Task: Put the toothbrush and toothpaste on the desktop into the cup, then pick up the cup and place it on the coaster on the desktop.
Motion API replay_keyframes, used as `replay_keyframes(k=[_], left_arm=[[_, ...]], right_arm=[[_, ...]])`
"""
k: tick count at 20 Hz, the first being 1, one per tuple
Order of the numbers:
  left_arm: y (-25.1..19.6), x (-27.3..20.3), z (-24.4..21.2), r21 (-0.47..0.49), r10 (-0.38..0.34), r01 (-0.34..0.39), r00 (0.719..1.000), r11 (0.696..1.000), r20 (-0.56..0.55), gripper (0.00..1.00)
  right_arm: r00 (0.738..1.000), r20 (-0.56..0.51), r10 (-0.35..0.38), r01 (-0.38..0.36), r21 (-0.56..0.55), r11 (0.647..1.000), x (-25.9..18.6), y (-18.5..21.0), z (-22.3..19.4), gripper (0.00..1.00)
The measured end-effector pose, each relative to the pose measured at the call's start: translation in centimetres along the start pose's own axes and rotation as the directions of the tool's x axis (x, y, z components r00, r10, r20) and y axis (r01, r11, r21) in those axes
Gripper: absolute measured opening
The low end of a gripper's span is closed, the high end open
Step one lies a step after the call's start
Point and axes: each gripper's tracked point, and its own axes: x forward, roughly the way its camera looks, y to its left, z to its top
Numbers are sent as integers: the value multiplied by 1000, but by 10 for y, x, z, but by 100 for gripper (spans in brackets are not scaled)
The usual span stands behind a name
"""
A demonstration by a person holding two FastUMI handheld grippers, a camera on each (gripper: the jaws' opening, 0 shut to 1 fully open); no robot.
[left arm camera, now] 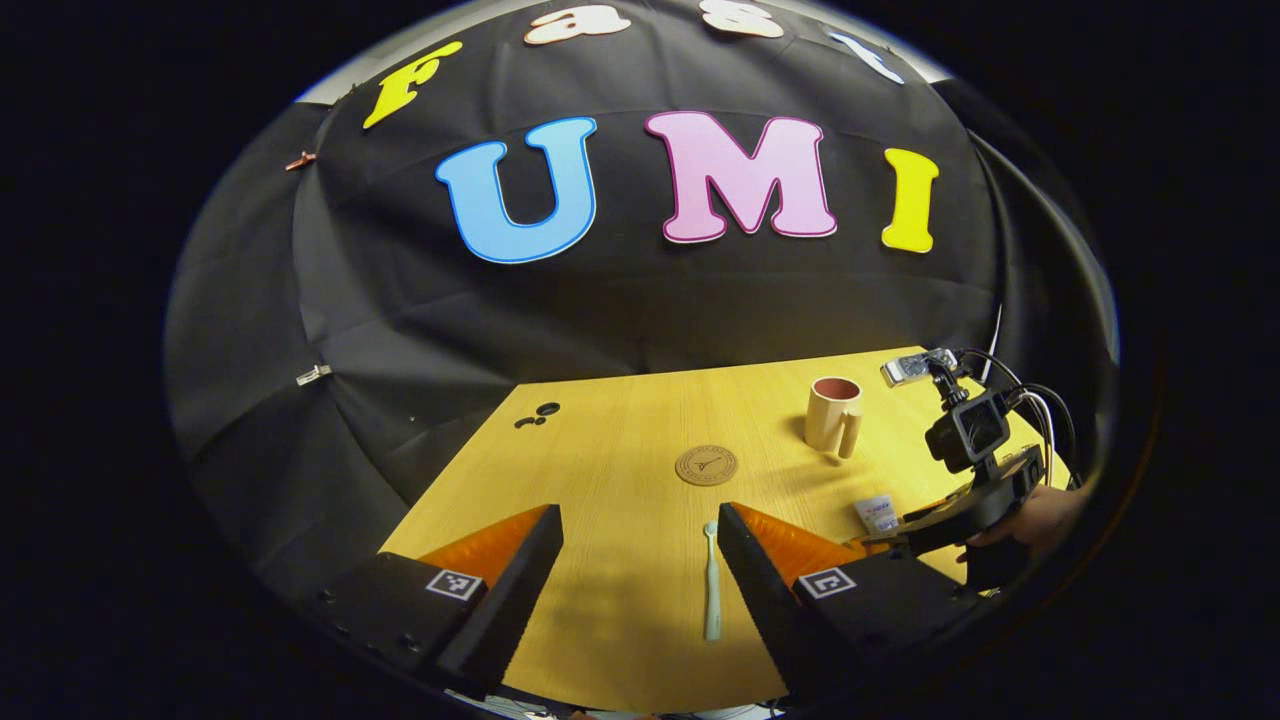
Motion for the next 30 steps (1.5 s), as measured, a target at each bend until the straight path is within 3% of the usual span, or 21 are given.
replay_keyframes(k=[1, 2, 4, 5, 6, 7, 8, 10, 13, 20, 24, 26, 30], left_arm=[[-2, 0, -1, 1, -5, 5, 1000, 1000, -2, 99], [-2, 0, 0, 2, -7, 7, 1000, 1000, -1, 99], [-4, 0, -1, 4, -6, 6, 1000, 1000, -1, 99], [-4, -1, 0, 2, -7, 7, 1000, 1000, -2, 99], [-4, -1, -1, -1, -7, 7, 1000, 1000, -4, 99], [-4, -1, -3, 0, -1, 1, 1000, 1000, -11, 99], [-3, -1, -5, 1, 6, -6, 1000, 1000, -17, 99], [-5, -3, -9, -4, 3, -4, 1000, 1000, -24, 99], [-7, 2, -15, -38, -19, 17, 999, 999, -45, 99], [-27, 40, -54, -68, -121, 110, 973, 992, -196, 99], [-49, 67, -91, -102, -178, 151, 921, 983, -346, 99], [-63, 84, -115, -138, -204, 160, 879, 977, -431, 98], [-67, 106, -137, -110, -184, 148, 840, 983, -511, 95]], right_arm=[[1000, 1, -5, 5, 8, 1000, 0, 0, 0, 87], [1000, -9, -8, 8, 12, 1000, -1, 0, -1, 85], [1000, -15, -8, 8, 19, 1000, -2, 2, -1, 65], [1000, -19, -2, 3, 16, 1000, -1, 3, -1, 46], [1000, -14, 7, -7, 15, 1000, -2, 5, -1, 46], [1000, -19, 8, -8, 8, 1000, -2, 5, -1, 35], [999, -32, 13, -13, 1, 1000, -1, 5, -1, 35], [998, -44, 34, -34, -5, 999, -1, 7, -2, 25], [995, -55, 84, -83, 14, 996, -3, 7, -3, 23], [996, 26, 90, -90, 19, 996, -33, -15, 17, 23], [993, 84, 85, -88, 40, 995, -55, -34, 34, 23], [990, 107, 90, -95, 46, 994, -63, -41, 38, 23], [988, 127, 93, -99, 42, 994, -76, -56, 43, 23]])
